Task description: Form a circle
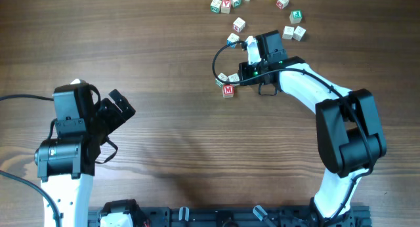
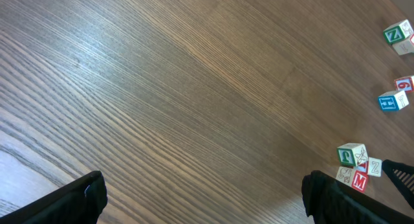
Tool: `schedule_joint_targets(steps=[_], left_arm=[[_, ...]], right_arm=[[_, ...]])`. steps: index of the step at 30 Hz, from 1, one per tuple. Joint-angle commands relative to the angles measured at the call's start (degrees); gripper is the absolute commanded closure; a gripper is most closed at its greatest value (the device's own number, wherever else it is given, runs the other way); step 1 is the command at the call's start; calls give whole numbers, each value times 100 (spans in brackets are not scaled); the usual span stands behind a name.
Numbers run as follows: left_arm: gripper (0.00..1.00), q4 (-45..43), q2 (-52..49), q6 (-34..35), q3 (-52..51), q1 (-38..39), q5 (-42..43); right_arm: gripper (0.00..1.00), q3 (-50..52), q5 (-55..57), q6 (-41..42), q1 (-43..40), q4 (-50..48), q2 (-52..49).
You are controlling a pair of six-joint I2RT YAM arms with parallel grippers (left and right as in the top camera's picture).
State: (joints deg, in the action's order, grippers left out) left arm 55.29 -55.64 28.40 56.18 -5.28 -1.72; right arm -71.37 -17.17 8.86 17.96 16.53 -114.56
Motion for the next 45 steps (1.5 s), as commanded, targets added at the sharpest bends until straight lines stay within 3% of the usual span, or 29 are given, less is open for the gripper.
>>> schedule_joint_targets(steps=[1,22,27,34,38,45], left_arm=[[0,-13,-4,39,-15,-31,-74],[0,-13,-4,39,-15,-31,-74],[0,-13,-4,39,-15,-31,-74],[0,-13,-4,39,-15,-31,-74],[0,-13,-4,39,-15,-31,-74],[0,-13,-4,39,-15,-31,-74]], right_arm=[[95,15,-186,-138,24,-37,-74],[96,-129,422,39,7,-170,-57],[96,-271,378,186,105,52,334],[95,-271,693,208,964,50,719],[95,-264,1167,734,1613,4,717],[94,-264,1740,1119,2267,-833,361]])
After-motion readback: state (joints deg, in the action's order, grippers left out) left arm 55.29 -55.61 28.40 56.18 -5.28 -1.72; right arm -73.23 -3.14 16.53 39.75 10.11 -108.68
